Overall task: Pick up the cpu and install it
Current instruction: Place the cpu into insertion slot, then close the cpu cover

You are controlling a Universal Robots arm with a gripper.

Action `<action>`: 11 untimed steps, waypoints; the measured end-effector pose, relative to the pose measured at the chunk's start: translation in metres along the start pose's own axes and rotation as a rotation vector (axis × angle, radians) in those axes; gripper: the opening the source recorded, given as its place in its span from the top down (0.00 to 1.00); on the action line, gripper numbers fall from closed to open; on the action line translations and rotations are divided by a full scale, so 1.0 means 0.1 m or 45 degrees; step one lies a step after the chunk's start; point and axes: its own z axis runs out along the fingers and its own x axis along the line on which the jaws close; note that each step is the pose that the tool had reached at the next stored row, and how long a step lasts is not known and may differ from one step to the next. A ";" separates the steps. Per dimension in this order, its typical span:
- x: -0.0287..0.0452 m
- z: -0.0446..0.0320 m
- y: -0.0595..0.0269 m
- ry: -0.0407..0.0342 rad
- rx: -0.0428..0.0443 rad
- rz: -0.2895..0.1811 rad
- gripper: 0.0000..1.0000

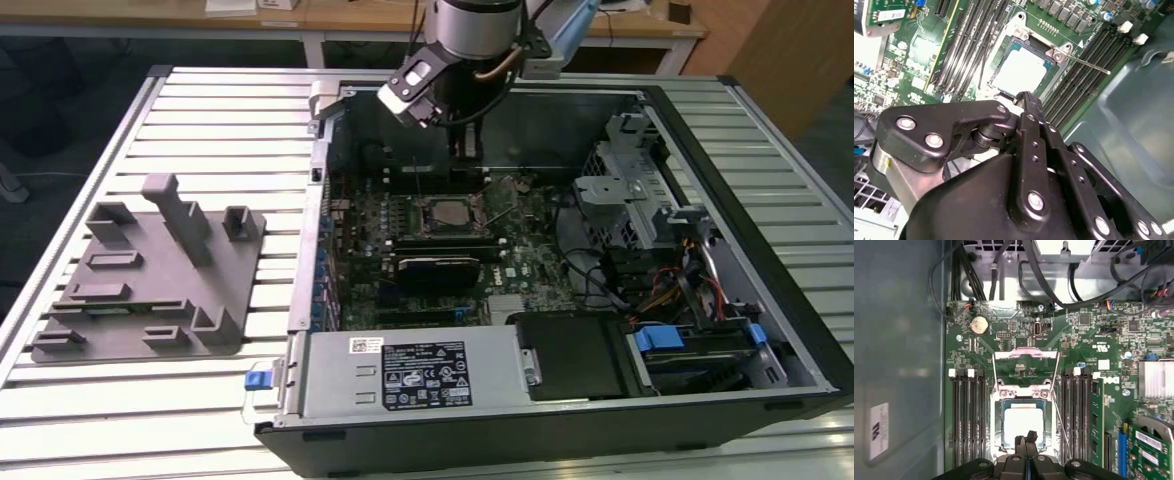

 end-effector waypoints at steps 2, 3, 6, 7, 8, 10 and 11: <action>0.000 -0.034 0.001 -0.0002 0.000 0.000 0.89; 0.000 -0.040 0.000 -0.0002 0.000 0.000 0.89; 0.000 -0.048 0.001 0.0000 0.000 0.000 0.89; 0.000 -0.054 0.001 0.0000 0.000 0.000 0.89; 0.000 -0.055 0.001 0.0000 0.000 0.000 0.89; 0.000 -0.056 0.001 0.0000 0.000 0.000 0.89; 0.000 -0.056 0.001 0.0000 0.000 0.000 0.89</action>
